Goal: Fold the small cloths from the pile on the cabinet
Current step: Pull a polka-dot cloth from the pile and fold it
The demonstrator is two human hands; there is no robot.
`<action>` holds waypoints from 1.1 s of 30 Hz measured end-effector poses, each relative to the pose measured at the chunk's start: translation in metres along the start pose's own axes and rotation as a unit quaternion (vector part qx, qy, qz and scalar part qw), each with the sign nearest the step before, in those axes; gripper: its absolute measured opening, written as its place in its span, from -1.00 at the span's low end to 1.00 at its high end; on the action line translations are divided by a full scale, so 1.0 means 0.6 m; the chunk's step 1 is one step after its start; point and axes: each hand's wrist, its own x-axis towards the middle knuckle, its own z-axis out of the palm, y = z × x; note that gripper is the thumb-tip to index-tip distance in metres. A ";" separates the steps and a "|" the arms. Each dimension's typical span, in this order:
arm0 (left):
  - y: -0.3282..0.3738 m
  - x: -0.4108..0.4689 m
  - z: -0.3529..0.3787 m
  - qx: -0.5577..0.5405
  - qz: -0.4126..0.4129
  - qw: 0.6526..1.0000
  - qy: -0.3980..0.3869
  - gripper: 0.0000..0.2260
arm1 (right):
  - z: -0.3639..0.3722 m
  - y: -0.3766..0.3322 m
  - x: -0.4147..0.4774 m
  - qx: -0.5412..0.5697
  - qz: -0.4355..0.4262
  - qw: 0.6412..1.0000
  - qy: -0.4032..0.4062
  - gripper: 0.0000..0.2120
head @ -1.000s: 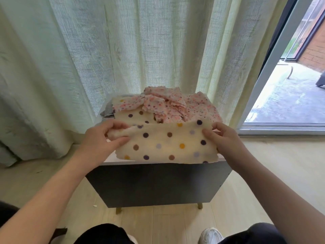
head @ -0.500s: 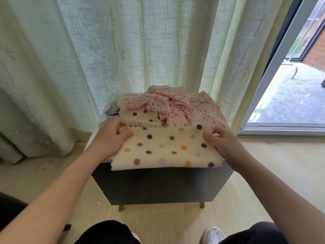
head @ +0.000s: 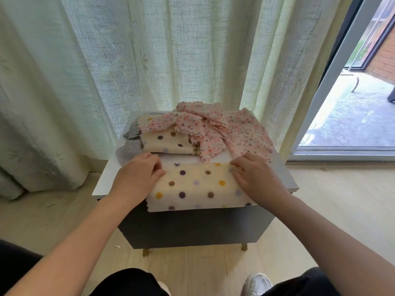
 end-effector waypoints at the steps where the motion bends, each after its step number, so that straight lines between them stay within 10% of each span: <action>1: 0.001 0.001 0.000 0.002 0.000 1.000 0.005 -0.90 | 0.000 0.000 0.002 0.000 0.007 1.000 0.001 -0.77; 9: 0.008 0.026 0.006 0.057 -0.011 0.998 0.004 -0.94 | 0.008 -0.009 -0.004 -0.094 0.002 0.995 0.034 -0.81; 14: 0.021 0.001 0.018 0.061 0.125 0.983 0.117 -0.90 | 0.003 -0.049 -0.030 -0.048 -0.083 0.995 -0.035 -0.61; 20: -0.001 -0.023 0.017 0.089 0.163 0.965 -0.186 -0.10 | 0.011 -0.052 -0.039 -0.162 -0.112 0.961 -0.195 -0.07; 25: -0.043 -0.035 0.019 0.187 0.250 0.943 -0.116 0.02 | 0.030 -0.044 -0.042 -0.219 -0.124 0.955 -0.160 0.00; 33: -0.022 -0.051 -0.020 0.058 0.252 0.966 -0.004 -0.65 | 0.080 -0.133 -0.052 -0.170 -0.175 0.970 0.017 -0.15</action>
